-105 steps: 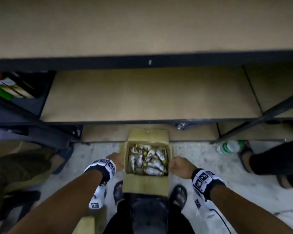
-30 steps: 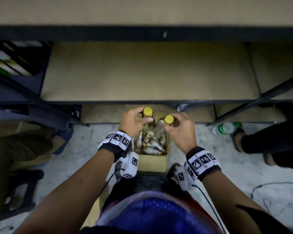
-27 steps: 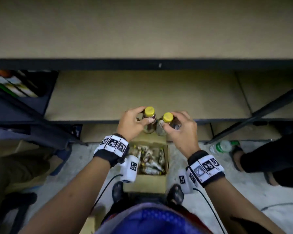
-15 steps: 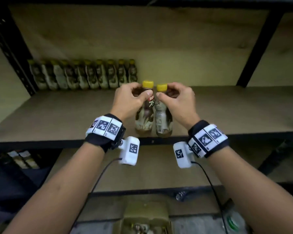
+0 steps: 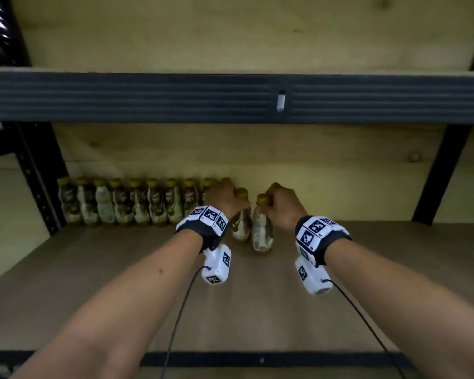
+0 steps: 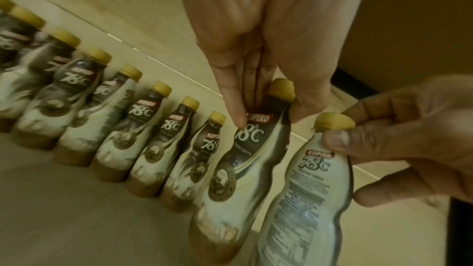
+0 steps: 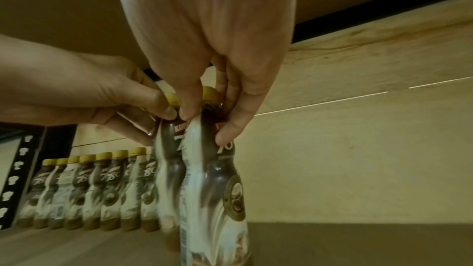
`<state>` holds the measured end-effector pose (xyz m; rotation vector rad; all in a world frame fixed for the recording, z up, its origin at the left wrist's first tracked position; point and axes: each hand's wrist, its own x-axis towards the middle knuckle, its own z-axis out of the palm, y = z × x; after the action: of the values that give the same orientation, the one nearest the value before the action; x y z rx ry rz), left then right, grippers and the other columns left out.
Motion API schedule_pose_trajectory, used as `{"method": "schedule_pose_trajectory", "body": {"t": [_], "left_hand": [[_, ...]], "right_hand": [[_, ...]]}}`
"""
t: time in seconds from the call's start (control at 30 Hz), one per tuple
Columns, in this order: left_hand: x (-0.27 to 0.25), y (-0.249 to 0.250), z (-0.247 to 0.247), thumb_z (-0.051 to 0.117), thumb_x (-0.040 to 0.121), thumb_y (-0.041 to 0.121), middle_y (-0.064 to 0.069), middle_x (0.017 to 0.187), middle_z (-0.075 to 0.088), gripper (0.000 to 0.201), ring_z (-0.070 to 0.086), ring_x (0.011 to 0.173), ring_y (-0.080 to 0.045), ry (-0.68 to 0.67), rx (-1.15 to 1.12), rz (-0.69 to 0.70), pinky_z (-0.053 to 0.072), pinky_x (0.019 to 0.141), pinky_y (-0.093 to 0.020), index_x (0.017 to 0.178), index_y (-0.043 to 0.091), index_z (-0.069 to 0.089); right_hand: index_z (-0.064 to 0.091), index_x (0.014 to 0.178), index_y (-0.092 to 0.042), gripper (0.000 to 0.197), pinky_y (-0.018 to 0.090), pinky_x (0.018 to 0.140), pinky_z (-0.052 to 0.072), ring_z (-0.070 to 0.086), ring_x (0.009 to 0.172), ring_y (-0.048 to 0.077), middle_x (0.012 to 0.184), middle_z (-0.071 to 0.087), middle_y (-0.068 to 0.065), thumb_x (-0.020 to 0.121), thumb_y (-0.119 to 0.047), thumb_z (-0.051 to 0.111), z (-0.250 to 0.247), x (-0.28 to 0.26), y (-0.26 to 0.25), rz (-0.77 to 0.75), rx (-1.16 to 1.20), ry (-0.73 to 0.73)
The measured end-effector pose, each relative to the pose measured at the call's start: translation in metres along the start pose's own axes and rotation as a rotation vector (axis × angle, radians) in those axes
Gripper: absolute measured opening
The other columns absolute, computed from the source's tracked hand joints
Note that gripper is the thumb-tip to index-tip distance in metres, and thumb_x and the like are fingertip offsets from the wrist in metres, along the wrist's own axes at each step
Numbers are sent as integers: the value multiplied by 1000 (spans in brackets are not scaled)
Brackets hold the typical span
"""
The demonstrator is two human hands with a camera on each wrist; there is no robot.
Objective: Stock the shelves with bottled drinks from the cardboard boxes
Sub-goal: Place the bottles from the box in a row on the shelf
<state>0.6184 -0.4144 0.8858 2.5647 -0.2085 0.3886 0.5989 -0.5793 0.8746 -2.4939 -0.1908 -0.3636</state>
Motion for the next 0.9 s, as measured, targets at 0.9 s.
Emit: {"method": "schedule_pose_trajectory", "body": {"t": [0.9], "left_hand": [[119,-37,72,53,88,55,-5,103,61,35,50,106,-28,153,413,187,30,94,-44,92,21,62]], "right_hand": [[19,155,-18,62,38,102,42,46,130,37,150,40,17,100,-10,45,46,105,55,81,38,4]]}}
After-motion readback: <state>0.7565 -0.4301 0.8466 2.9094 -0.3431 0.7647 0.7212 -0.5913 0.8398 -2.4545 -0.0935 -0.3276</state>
